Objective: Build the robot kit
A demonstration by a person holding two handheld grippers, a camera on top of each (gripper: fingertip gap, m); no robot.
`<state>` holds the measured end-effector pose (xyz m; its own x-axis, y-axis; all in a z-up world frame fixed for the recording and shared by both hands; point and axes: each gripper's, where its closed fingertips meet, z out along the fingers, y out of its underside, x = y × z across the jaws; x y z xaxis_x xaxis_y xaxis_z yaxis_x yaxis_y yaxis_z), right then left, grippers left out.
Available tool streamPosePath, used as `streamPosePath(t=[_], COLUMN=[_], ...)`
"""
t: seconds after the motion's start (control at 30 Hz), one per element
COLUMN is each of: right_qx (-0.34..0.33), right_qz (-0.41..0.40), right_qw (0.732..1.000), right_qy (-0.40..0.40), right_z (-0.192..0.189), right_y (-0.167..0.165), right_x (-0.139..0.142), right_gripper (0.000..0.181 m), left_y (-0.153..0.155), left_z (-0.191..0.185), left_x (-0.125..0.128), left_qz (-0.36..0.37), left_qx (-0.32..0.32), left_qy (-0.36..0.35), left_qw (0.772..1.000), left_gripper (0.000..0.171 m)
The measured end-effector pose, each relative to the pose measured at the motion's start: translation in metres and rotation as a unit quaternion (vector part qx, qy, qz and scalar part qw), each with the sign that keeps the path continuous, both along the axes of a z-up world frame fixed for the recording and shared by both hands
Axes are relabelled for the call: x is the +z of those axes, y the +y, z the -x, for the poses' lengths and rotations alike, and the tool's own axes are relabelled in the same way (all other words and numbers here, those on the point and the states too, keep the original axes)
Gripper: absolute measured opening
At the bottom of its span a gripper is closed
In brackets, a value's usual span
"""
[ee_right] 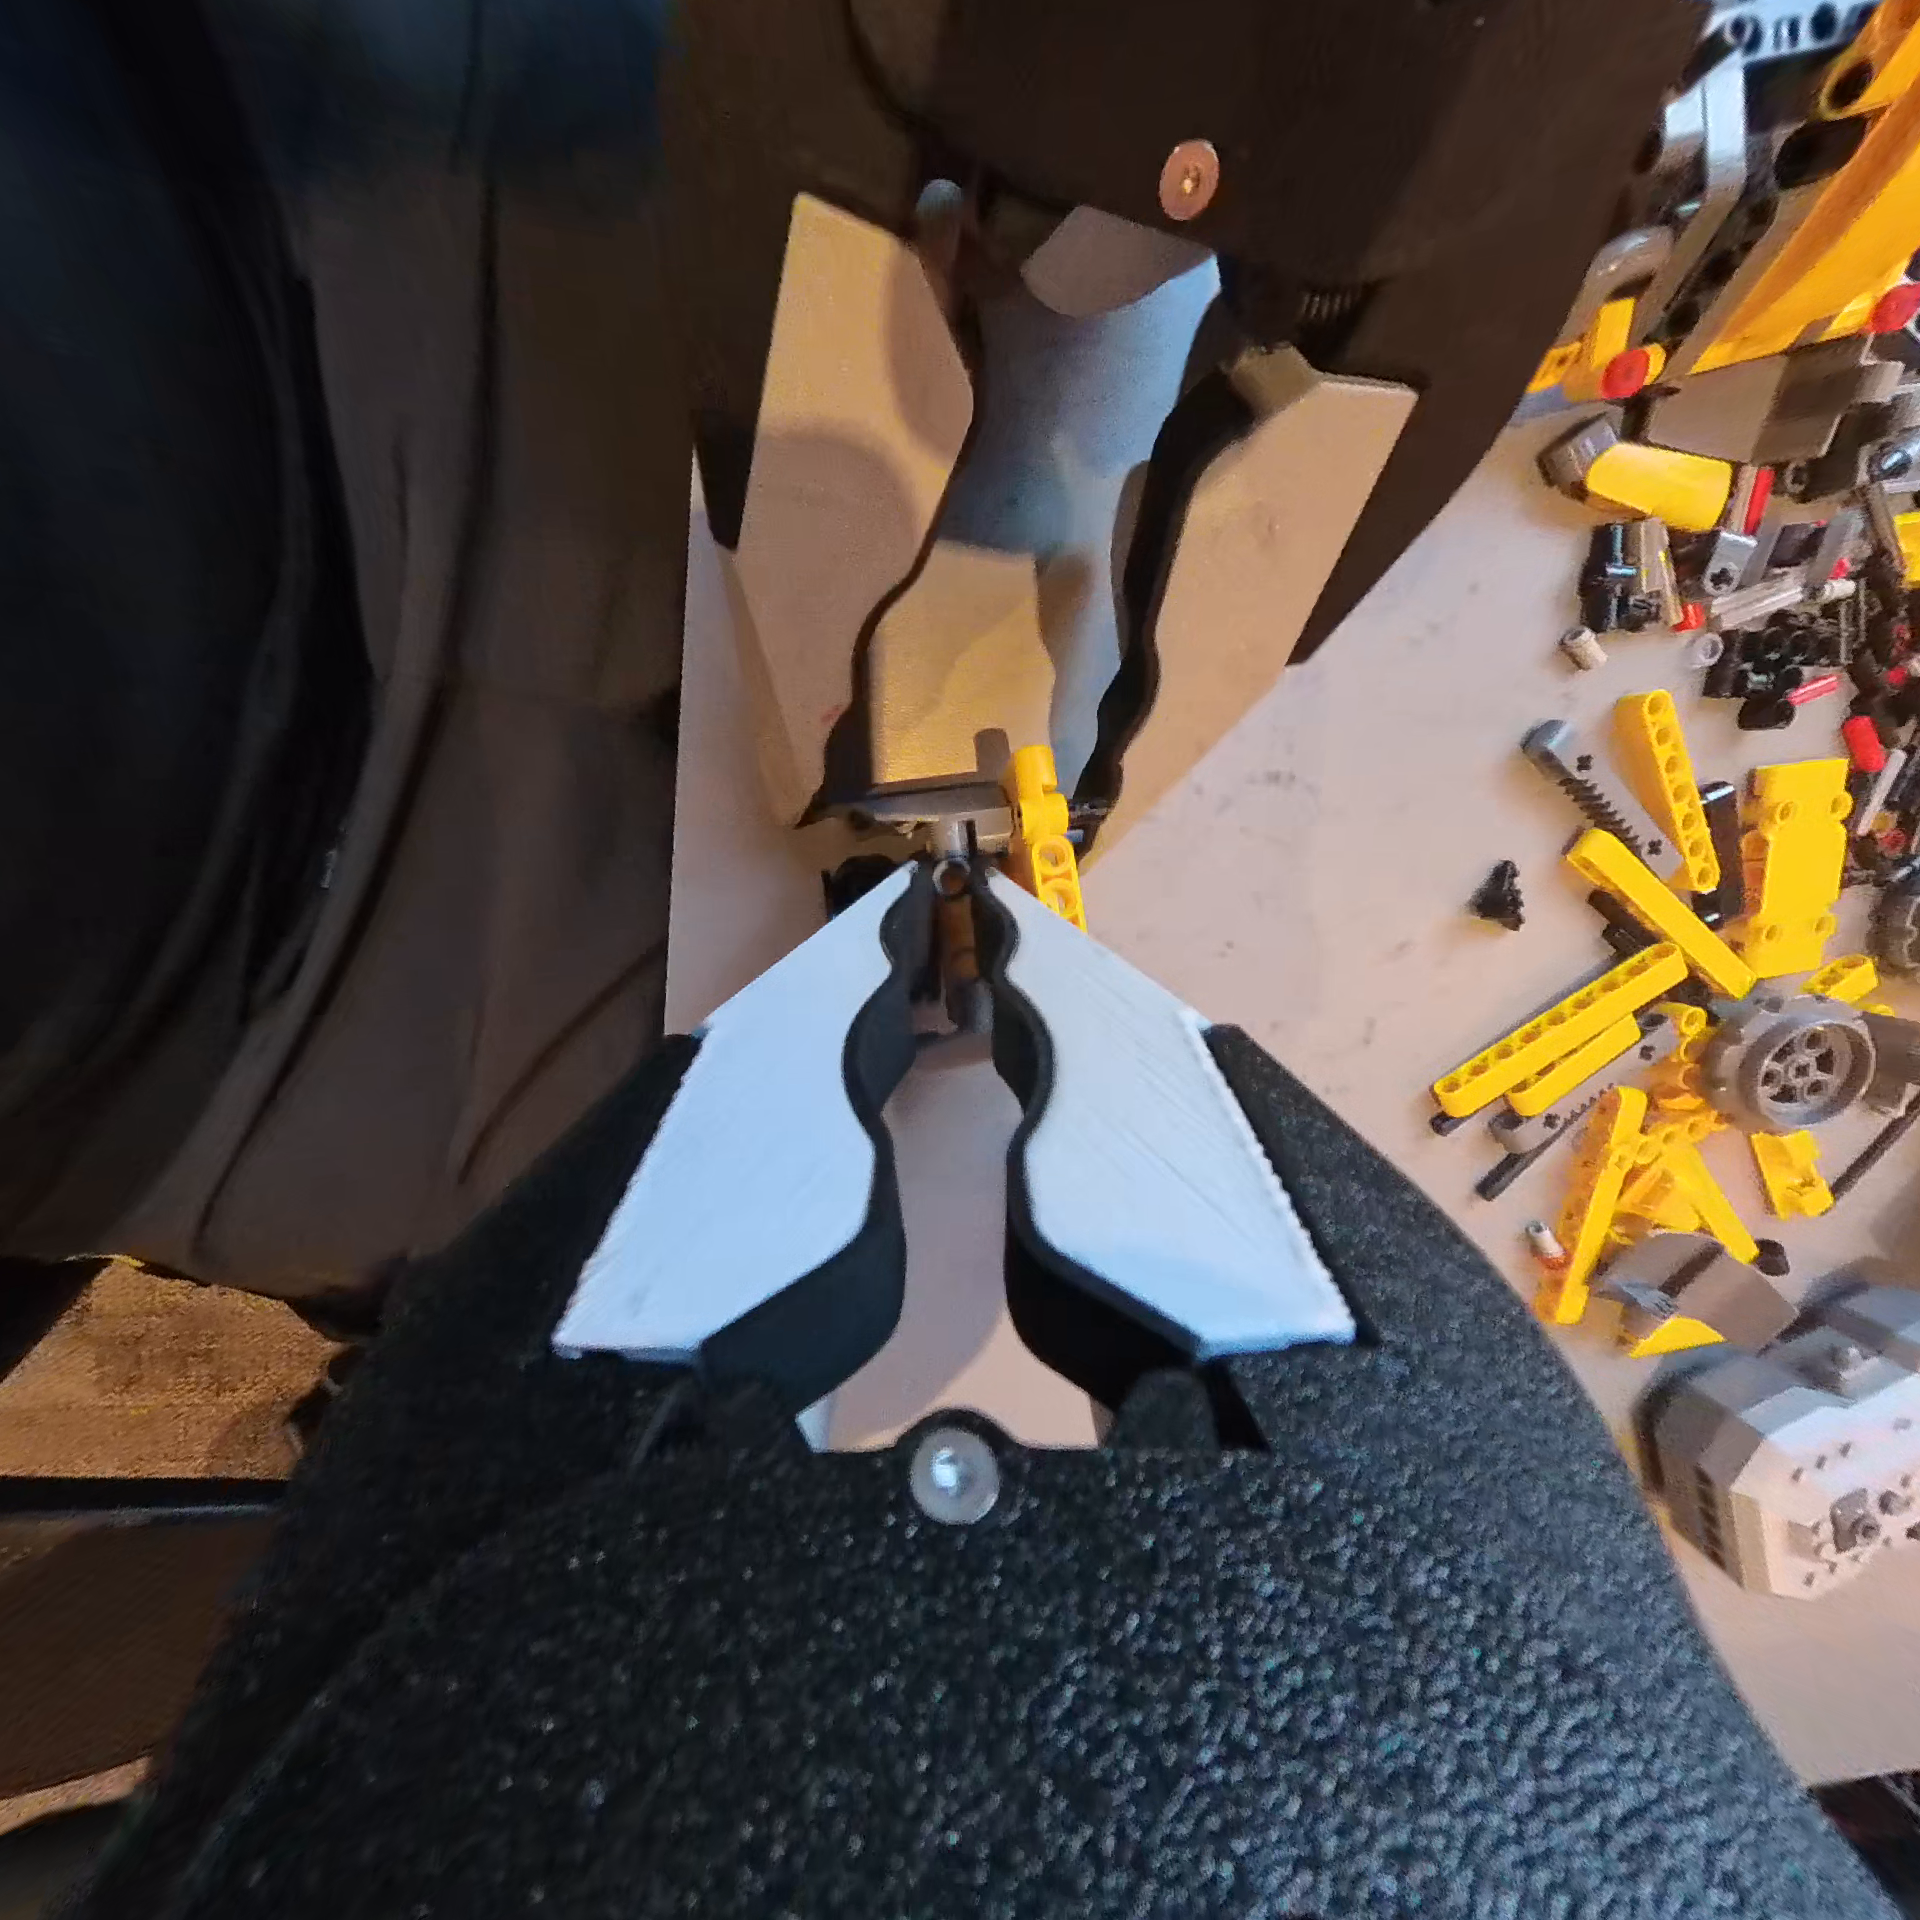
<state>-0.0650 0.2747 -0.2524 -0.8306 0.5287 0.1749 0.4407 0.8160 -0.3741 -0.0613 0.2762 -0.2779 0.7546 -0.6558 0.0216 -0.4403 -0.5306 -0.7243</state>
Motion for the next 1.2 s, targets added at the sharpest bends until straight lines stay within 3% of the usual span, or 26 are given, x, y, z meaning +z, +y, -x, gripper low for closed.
streamPosePath(t=[0.2, 0.4, 0.5, 0.77, 0.93, 1.03, 1.13, 1.2], right_qx=[-0.005, 0.025, 0.038, 0.025, -0.016, -0.062, -0.123, -0.141], right_qz=[-0.026, -0.096, -0.110, -0.036, 0.031, 0.088, 0.173, 0.189], right_qw=[0.999, 0.995, 0.993, 0.999, 0.999, 0.994, 0.973, 0.963], right_qy=[0.021, 0.020, 0.019, -0.027, -0.008, 0.035, 0.094, 0.131], right_z=[-0.005, -0.010, -0.008, -0.008, -0.006, -0.003, -0.002, -0.008], right_y=[0.014, 0.015, 0.014, 0.016, 0.015, 0.014, 0.017, 0.019], right_x=[0.024, 0.010, 0.005, 0.003, 0.005, 0.015, 0.028, 0.024], right_gripper=[0.014, 0.020, 0.013, 0.011, 0.014, 0.040, 0.067, 0.072], left_y=[0.000, 0.000, 0.000, 0.000, -0.001, 0.000, 0.001, 0.002], left_z=[0.000, 0.000, 0.000, 0.000, 0.001, 0.002, 0.003, 0.006], left_x=[0.000, 0.000, 0.000, 0.000, 0.003, 0.006, 0.013, 0.018], left_qz=[0.001, 0.001, 0.001, 0.001, 0.020, 0.045, 0.098, 0.134], left_qx=[0.000, 0.000, 0.000, 0.001, 0.003, 0.008, 0.009, 0.022], left_qy=[-0.002, -0.001, -0.002, -0.003, -0.035, -0.077, -0.165, -0.230], left_qw=[1.000, 1.000, 1.000, 1.000, 0.999, 0.996, 0.981, 0.964], left_gripper=[0.056, 0.056, 0.056, 0.057, 0.057, 0.056, 0.056, 0.056])
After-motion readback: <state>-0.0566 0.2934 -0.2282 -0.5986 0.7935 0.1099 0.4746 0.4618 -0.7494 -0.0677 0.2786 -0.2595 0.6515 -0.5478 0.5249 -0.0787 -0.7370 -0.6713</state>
